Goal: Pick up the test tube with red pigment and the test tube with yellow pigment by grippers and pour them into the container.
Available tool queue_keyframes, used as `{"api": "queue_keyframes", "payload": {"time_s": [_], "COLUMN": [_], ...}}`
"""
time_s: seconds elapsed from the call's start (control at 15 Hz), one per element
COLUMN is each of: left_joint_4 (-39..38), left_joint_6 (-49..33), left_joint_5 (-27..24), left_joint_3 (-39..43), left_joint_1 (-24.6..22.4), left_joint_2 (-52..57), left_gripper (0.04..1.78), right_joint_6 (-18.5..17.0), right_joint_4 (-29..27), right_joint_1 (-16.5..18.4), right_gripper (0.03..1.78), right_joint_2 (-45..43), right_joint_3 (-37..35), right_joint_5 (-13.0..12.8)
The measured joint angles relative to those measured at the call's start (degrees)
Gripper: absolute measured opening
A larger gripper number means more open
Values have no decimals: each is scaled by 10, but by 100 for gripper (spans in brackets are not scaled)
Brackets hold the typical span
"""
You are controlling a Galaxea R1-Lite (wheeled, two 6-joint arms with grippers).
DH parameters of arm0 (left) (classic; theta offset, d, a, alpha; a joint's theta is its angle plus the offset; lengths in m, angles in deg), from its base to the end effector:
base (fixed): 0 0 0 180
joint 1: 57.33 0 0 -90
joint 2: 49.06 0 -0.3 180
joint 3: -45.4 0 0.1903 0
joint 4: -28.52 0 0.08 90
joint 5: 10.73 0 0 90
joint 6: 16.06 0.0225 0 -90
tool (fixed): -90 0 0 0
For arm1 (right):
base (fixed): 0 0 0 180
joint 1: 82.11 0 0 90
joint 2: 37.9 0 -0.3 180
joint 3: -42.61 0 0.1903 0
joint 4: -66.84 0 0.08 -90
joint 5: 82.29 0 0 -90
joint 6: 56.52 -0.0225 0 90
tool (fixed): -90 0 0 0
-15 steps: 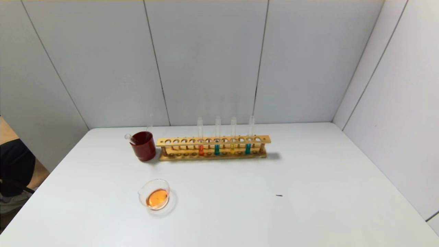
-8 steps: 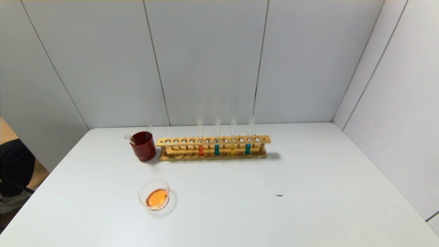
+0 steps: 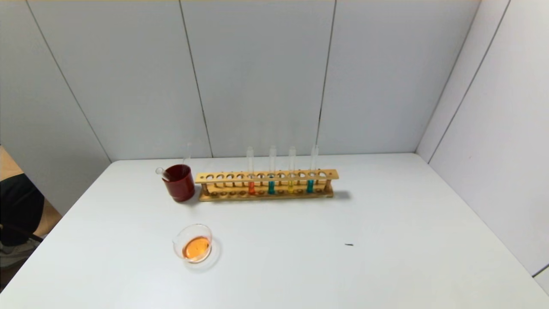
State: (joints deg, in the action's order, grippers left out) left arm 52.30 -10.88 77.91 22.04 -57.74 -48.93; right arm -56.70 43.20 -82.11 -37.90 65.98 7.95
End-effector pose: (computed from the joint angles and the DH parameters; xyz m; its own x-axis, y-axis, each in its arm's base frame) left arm -0.0230 -0.0007 0.0747 0.9998 -0.0166 -0.0051 0.0170 0.9958 0.0902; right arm -0.0228 0.0001 0.0750 1.0000 0.0042 -0.0047 -0.0042 1.0000 0.0032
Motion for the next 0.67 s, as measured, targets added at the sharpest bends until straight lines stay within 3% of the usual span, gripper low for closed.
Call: {"api": "queue_keyframes", "payload": {"time_s": [0.67], "left_joint_4": [0], "left_joint_6": [1], "left_joint_5": [-1], "left_joint_3": [0], "left_joint_1": [0], "left_joint_2": [0], "left_gripper": [175], "right_joint_6": [-1], "right_joint_4": [0], "right_joint_1": [1], "right_gripper": [175], "right_joint_2": [0], "right_joint_3": [0], "right_joint_5": [0]}}
